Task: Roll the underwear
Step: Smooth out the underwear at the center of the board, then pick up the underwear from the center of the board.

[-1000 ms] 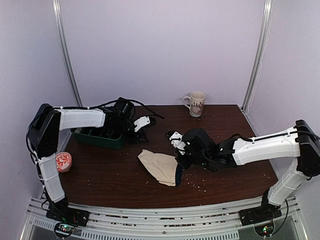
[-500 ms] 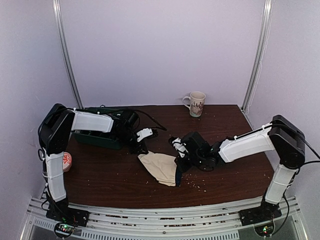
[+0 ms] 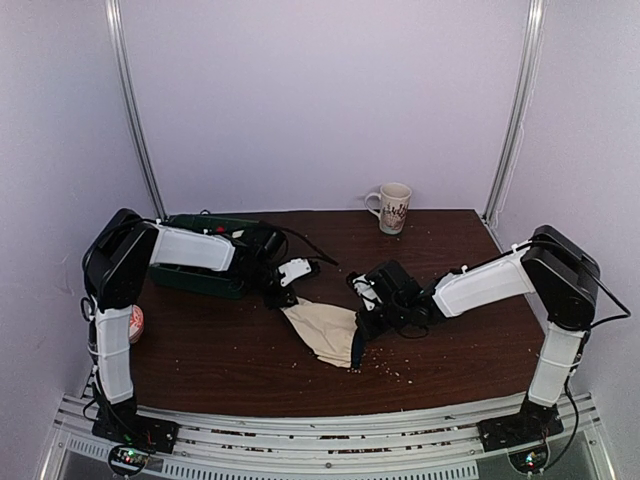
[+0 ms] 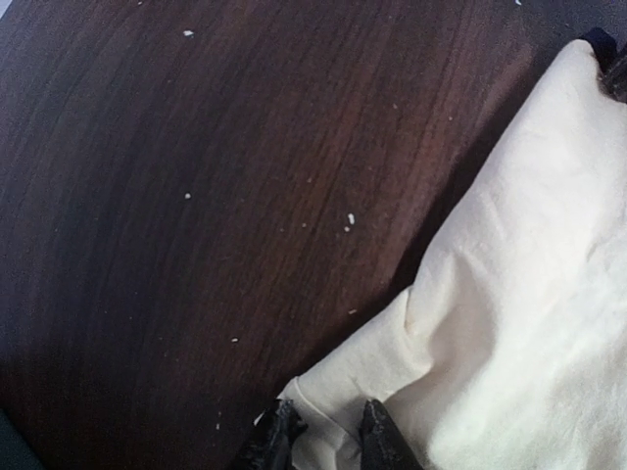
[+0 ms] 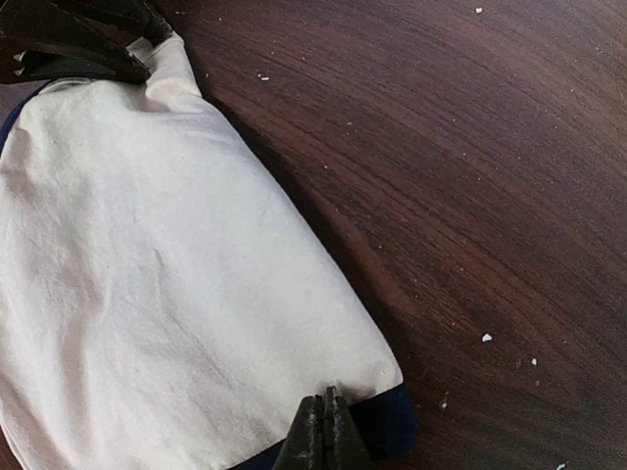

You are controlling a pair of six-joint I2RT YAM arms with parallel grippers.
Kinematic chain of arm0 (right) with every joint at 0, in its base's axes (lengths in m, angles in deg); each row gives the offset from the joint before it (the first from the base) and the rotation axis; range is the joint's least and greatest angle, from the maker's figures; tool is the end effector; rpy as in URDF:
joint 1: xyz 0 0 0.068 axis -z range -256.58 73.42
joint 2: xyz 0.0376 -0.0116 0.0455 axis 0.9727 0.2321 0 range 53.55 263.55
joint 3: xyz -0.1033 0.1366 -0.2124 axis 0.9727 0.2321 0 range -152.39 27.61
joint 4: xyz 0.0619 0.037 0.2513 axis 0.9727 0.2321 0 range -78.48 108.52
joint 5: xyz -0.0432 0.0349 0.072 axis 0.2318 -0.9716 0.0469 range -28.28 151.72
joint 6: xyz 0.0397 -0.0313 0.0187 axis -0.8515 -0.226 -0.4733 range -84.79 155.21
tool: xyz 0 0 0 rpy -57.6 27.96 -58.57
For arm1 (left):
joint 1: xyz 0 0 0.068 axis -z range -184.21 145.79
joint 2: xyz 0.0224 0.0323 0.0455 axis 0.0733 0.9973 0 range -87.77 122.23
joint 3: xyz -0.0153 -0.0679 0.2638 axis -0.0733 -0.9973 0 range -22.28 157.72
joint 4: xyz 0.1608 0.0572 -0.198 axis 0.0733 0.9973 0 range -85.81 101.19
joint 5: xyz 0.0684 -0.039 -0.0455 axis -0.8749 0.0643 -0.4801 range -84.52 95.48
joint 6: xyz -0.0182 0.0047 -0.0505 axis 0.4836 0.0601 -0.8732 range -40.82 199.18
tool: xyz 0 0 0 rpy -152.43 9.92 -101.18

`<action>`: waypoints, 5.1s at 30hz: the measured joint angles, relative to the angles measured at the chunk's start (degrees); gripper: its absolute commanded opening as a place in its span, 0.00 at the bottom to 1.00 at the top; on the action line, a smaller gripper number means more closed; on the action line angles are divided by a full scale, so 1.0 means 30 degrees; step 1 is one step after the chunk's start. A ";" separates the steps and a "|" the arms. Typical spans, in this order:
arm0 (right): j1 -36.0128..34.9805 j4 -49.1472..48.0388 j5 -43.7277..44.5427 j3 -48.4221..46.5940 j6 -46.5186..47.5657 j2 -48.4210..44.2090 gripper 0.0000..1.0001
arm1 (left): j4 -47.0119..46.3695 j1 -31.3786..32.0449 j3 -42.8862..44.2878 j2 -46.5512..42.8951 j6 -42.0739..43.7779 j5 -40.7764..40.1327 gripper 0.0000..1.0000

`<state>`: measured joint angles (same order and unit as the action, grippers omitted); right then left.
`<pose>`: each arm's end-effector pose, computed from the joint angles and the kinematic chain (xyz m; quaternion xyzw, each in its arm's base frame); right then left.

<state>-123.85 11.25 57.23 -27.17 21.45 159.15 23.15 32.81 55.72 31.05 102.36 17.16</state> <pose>0.2435 0.2677 0.1313 -0.2839 0.8968 0.2030 0.2719 0.3363 -0.2626 0.1360 0.5046 0.8177 -0.1288 0.2455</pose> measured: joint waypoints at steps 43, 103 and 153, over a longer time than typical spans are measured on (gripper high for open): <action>-0.0029 0.0896 -0.0590 0.0248 0.0998 -0.0612 0.11 | -0.1763 0.0058 -0.3410 -0.2208 0.1603 -0.0073 0.52; -0.9173 0.1406 1.2007 -0.1559 0.8619 0.2135 0.06 | -0.5887 -0.1894 -0.5974 -0.5960 -0.0226 0.0758 0.98; -0.2652 0.8284 -0.7417 -0.5020 0.5989 -0.0262 0.00 | -0.4932 0.0393 -1.0958 -1.0455 0.7992 0.6076 0.98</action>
<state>-131.80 36.10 34.98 -42.23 39.42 158.37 8.35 33.99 22.85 -0.31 126.34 35.39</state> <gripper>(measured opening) 0.017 0.980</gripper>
